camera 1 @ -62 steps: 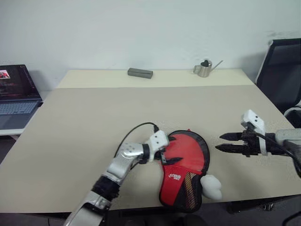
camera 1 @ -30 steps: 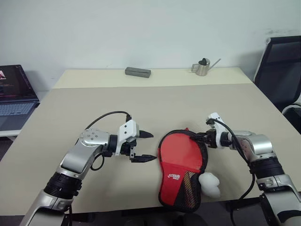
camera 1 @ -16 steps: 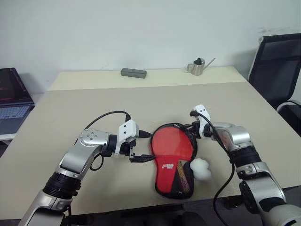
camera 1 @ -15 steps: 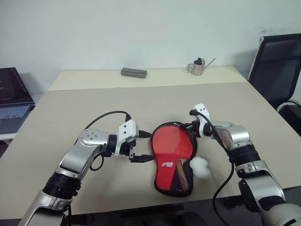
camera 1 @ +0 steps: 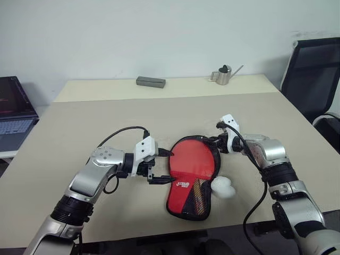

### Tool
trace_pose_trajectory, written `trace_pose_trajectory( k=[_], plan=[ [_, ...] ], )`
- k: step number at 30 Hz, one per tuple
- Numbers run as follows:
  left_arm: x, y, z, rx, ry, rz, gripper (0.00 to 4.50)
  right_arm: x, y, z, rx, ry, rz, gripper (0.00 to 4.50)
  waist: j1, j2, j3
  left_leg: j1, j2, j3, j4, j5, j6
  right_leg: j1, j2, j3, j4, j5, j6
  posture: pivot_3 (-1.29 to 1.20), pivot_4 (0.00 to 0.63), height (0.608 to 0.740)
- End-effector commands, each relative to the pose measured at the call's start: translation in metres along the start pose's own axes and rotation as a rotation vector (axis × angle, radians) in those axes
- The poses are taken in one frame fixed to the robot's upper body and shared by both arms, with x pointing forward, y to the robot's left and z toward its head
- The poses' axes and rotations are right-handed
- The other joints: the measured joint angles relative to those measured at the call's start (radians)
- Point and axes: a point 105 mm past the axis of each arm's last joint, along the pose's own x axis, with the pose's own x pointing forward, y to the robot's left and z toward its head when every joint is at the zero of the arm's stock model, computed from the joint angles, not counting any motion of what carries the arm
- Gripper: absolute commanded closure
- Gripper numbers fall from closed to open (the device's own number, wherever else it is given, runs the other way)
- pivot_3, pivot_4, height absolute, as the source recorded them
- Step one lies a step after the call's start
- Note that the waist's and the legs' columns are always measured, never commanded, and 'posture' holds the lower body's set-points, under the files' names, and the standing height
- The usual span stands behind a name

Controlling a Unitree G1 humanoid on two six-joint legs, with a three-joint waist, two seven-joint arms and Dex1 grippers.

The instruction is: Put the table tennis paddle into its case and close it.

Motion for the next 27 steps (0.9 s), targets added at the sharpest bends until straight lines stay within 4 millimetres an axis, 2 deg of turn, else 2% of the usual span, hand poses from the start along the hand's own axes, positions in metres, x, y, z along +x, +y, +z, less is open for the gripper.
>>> trace_pose_trajectory(
  k=[1,8,11,13,16,18,22,27],
  plan=[
    [0.003,0.001,0.012,0.054,-0.029,-0.006,0.00,-0.013,0.011,0.024,-0.046,-0.076,0.056,2.89,0.001,0.000,0.000,0.000,0.000,0.000,0.000,0.000,0.000,0.000,0.000,0.000,0.000,0.000,0.000,0.00,0.150,0.740],
    [0.008,0.001,0.013,0.060,-0.040,-0.010,0.00,-0.028,0.000,0.043,-0.041,-0.153,0.006,2.89,0.001,0.000,0.000,0.000,0.000,0.000,0.000,0.000,0.000,0.000,0.000,0.000,0.000,-0.001,0.001,0.00,0.150,0.740],
    [0.013,0.002,0.014,0.066,-0.047,-0.013,0.00,-0.048,0.005,0.054,-0.126,-0.193,0.060,2.89,0.003,0.000,0.000,0.000,0.000,0.000,0.000,0.000,0.000,0.000,0.000,0.000,0.000,-0.001,0.001,0.00,0.150,0.740],
    [0.019,0.003,0.016,0.073,-0.056,-0.014,0.00,-0.066,0.014,0.051,-0.195,-0.174,0.129,2.89,0.010,0.001,0.001,-0.001,-0.001,0.000,0.000,0.000,0.000,0.000,0.000,0.000,-0.001,-0.001,0.002,0.00,0.150,0.740],
    [0.031,0.009,0.021,0.098,-0.069,-0.026,0.00,-0.092,0.028,0.035,-0.229,-0.109,0.214,2.34,0.024,-0.001,0.000,-0.001,-0.001,-0.001,0.000,0.000,0.000,0.001,0.000,-0.001,-0.002,-0.001,0.002,0.00,0.150,0.740],
    [0.037,0.012,0.025,0.116,-0.076,-0.038,0.00,-0.105,0.037,0.023,-0.250,-0.059,0.257,1.72,0.031,-0.002,-0.001,-0.001,-0.001,-0.001,0.000,0.000,0.000,0.002,0.000,-0.002,-0.003,-0.001,0.002,0.00,0.150,0.740],
    [0.048,0.015,0.026,0.148,-0.072,-0.069,0.00,-0.125,0.039,0.000,-0.299,0.023,0.227,0.40,0.029,-0.002,0.000,-0.001,-0.001,-0.001,0.001,0.000,0.000,0.002,0.000,0.000,-0.005,-0.001,0.003,0.00,0.150,0.740],
    [0.074,0.026,0.018,0.175,-0.047,-0.045,0.00,-0.143,0.046,-0.020,-0.217,0.034,0.207,0.40,0.031,-0.003,0.000,-0.001,0.000,0.000,0.000,0.000,0.000,0.003,0.001,-0.001,-0.005,-0.001,0.004,0.00,0.150,0.740]
  ],
)
